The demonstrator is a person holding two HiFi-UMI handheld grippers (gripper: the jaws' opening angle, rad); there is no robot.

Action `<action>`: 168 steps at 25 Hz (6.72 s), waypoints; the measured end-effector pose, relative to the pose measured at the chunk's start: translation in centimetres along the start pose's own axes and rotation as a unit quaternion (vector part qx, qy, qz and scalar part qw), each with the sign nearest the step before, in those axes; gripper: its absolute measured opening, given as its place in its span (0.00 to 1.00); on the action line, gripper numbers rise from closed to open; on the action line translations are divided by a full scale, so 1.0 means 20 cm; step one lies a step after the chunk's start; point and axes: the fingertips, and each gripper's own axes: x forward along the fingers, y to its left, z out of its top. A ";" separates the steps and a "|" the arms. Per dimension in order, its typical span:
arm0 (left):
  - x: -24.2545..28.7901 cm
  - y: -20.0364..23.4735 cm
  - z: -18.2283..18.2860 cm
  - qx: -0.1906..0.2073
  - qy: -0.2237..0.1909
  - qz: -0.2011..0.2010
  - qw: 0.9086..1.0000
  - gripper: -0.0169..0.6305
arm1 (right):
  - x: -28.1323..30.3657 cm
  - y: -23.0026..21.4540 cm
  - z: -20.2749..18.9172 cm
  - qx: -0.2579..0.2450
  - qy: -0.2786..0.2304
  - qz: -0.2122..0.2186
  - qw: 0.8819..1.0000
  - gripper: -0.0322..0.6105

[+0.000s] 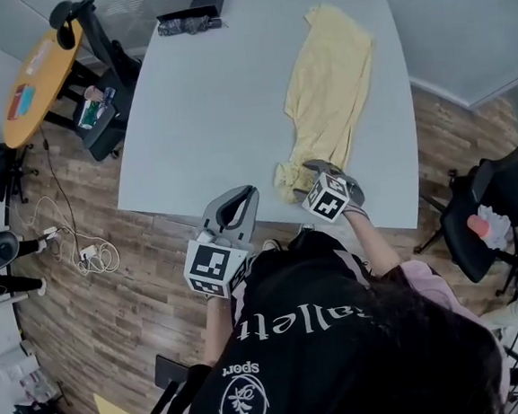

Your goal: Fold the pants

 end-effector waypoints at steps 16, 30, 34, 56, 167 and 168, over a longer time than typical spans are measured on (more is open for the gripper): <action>-0.03 0.01 -0.02 -0.001 0.001 -0.005 1.000 0.08 | -0.02 -0.03 -0.02 0.143 -0.026 -0.025 0.989 0.23; 0.01 -0.01 -0.04 0.008 0.007 -0.043 0.999 0.08 | -0.55 -0.01 0.17 0.311 -0.184 0.020 0.932 0.23; 0.05 -0.05 -0.02 0.017 0.009 -0.064 0.998 0.08 | -0.69 0.05 0.22 0.314 -0.195 0.042 0.928 0.23; 0.36 -0.16 0.08 0.036 0.014 -0.096 0.995 0.08 | -0.99 -0.72 0.26 0.266 -0.260 -0.025 0.928 0.23; -0.62 -1.06 -0.15 0.074 -0.036 -0.219 0.972 0.08 | -1.55 1.05 0.08 0.259 -0.331 -0.177 0.890 0.09; -0.63 -1.09 -0.16 0.074 -0.035 -0.219 0.972 0.08 | -1.55 1.07 0.07 0.257 -0.330 -0.175 0.891 0.09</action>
